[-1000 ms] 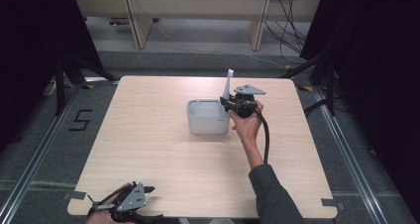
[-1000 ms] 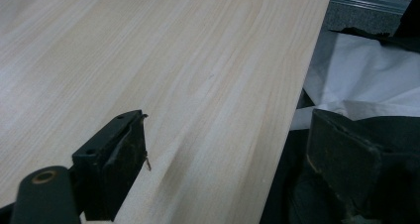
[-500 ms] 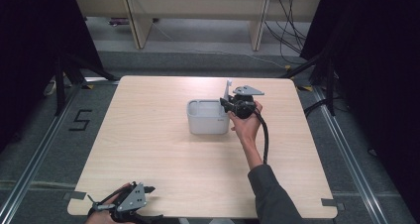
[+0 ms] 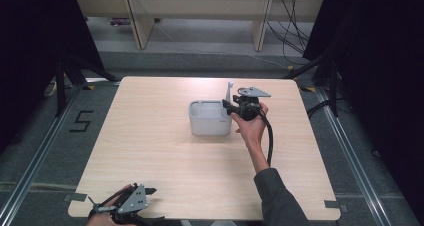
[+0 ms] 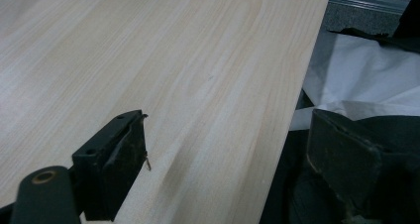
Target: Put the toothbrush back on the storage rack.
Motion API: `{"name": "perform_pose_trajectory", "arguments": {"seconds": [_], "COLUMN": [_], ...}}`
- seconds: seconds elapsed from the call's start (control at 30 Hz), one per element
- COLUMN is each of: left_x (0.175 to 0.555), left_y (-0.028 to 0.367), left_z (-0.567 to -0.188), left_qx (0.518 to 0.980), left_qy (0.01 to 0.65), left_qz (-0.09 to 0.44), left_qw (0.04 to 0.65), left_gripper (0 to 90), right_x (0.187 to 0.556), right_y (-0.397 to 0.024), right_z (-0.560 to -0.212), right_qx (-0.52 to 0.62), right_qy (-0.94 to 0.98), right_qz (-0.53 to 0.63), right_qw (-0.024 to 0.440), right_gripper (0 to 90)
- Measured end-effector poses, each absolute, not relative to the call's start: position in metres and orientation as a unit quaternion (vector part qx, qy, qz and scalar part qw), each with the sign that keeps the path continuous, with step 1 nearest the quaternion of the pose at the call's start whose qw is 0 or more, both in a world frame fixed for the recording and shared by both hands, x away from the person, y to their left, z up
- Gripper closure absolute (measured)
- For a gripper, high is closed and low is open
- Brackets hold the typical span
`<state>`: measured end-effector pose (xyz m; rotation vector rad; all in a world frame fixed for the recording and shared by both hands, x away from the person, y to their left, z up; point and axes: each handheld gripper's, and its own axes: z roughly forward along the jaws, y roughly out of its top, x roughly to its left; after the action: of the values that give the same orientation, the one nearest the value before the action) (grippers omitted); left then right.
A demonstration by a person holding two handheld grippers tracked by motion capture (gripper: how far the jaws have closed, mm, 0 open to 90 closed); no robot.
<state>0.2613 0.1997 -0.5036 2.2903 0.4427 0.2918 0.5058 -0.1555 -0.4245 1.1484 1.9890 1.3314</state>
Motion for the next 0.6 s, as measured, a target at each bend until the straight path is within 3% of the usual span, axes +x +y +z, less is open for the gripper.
{"name": "perform_pose_trajectory", "arguments": {"seconds": [0.13,0.6], "left_x": [0.261,0.261], "left_y": [0.199,0.199], "left_z": [-0.504,-0.504], "left_qx": [0.896,0.893], "left_qy": [0.174,0.184], "left_qz": [0.117,0.116], "left_qw": [0.391,0.395], "left_gripper": [14.8,14.9], "right_x": [0.5,0.48], "right_y": [-0.158,-0.169], "right_z": [-0.423,-0.417], "right_qx": [0.429,0.417], "right_qy": [0.721,0.726], "right_qz": [0.491,0.5], "right_qw": [0.233,0.223], "right_gripper": [42.7,38.8]}}
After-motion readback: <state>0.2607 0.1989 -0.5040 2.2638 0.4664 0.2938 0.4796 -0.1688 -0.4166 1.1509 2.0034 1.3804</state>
